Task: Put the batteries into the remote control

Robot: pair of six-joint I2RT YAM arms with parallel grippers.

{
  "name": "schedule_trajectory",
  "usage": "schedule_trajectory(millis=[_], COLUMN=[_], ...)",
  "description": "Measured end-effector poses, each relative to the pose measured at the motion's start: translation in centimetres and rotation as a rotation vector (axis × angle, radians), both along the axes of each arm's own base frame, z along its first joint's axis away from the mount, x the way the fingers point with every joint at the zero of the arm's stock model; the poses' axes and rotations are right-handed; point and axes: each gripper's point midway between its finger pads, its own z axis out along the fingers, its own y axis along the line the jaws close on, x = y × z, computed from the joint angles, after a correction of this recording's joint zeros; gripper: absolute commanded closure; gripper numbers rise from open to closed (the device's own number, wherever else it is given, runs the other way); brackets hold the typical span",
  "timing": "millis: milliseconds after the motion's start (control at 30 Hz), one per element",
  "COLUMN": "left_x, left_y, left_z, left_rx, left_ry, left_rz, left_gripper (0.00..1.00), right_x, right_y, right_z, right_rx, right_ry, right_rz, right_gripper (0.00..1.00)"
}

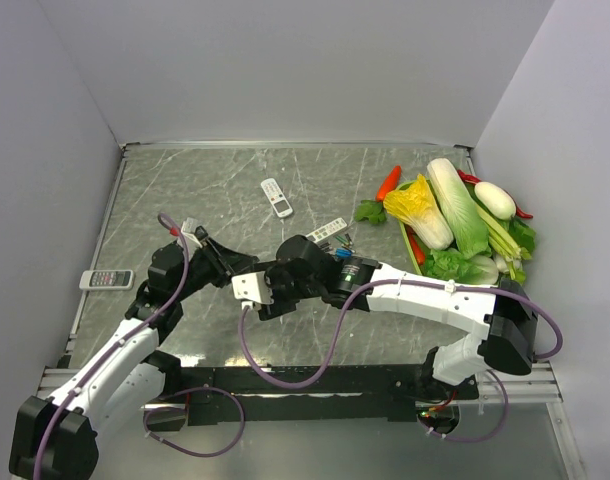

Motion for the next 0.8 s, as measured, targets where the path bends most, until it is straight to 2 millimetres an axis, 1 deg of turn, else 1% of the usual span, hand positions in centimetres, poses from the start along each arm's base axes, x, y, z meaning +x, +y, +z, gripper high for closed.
schedule_trajectory(millis=[300, 600, 800], left_x=[0.0, 0.07, 0.06], left_y=[0.05, 0.32, 0.3], left_z=[0.07, 0.02, -0.1], left_rx=[0.004, 0.038, 0.047], left_ry=[-0.008, -0.022, -0.026], left_rz=[0.0, 0.004, -0.001], left_gripper=[0.99, 0.99, 0.99], right_x=[0.1, 0.22, 0.24], right_y=[0.21, 0.5, 0.57], right_z=[0.02, -0.35, -0.79], right_rx=[-0.006, -0.028, -0.04], right_ry=[-0.001, 0.009, 0.015], right_rz=[-0.002, -0.002, -0.002], right_gripper=[0.36, 0.39, 0.43])
